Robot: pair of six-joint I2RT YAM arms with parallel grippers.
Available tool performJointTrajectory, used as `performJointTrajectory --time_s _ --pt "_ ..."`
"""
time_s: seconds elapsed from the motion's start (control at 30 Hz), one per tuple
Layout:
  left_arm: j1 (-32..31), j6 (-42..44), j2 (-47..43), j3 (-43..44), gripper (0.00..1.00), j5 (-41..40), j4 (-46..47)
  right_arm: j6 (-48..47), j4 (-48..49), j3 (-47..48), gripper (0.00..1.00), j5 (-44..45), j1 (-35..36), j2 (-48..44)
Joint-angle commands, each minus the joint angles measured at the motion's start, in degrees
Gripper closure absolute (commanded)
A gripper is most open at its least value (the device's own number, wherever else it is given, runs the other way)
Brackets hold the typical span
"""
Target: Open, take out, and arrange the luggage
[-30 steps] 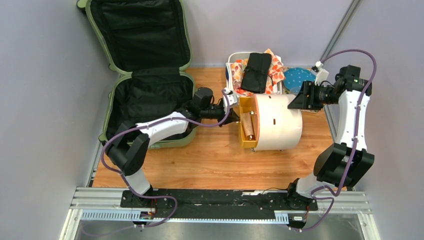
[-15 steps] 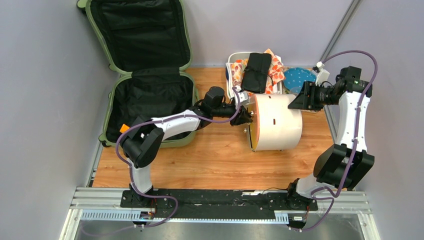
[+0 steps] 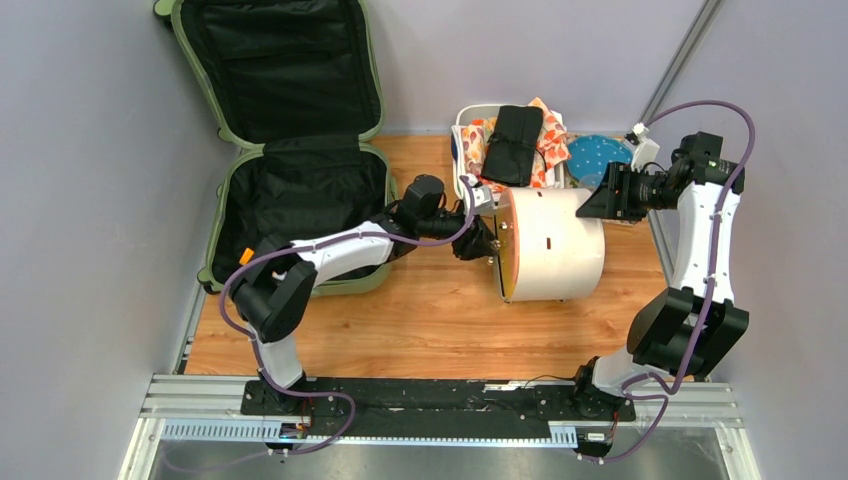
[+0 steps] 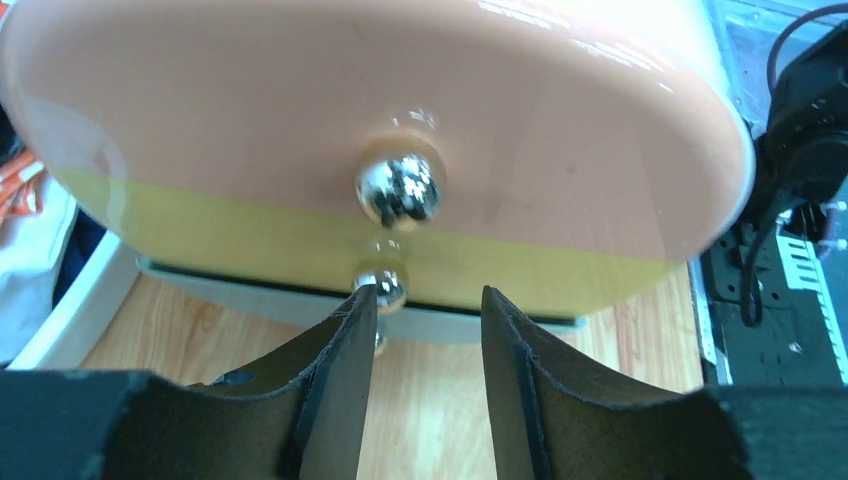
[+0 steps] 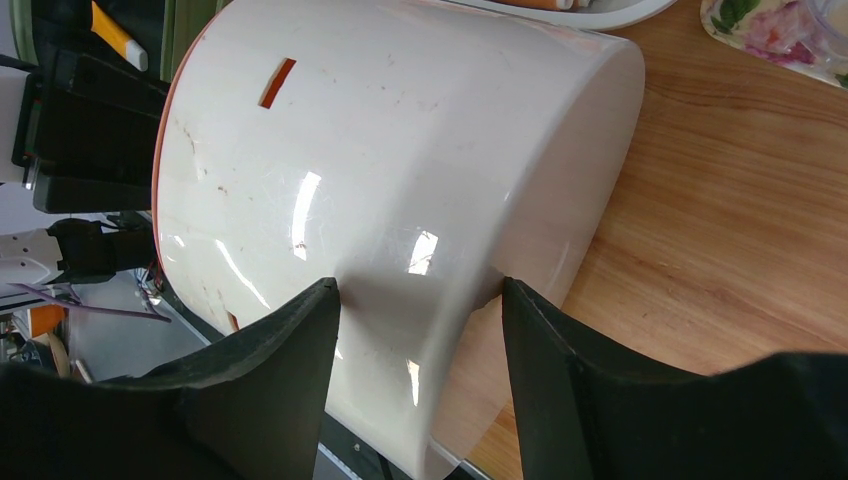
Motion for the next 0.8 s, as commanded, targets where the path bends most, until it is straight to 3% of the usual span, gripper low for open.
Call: performJointTrajectory --time_s 0.0,0.13,0.53,0.77 --pt "1.7 3.2 -7.0 -3.4 0.51 -2.3 -3.8 -2.3 -7.9 -0.8 0.39 5.4 1.3 2.2" --pt "1.9 4.0 -6.2 -6.0 0.55 -5.3 -4.1 -2.1 -7.9 -0.5 0.39 4.9 1.3 2.6" --pt "2.0 -17.4 4.7 -6.0 0.60 -5.2 12.6 -1.3 -7.1 -0.5 0.39 5.4 1.3 2.8" --pt "1.3 -25.7 8.4 -6.8 0.60 -2.8 23.4 -0.5 -6.5 -0.6 0.39 5.5 1.3 2.9"
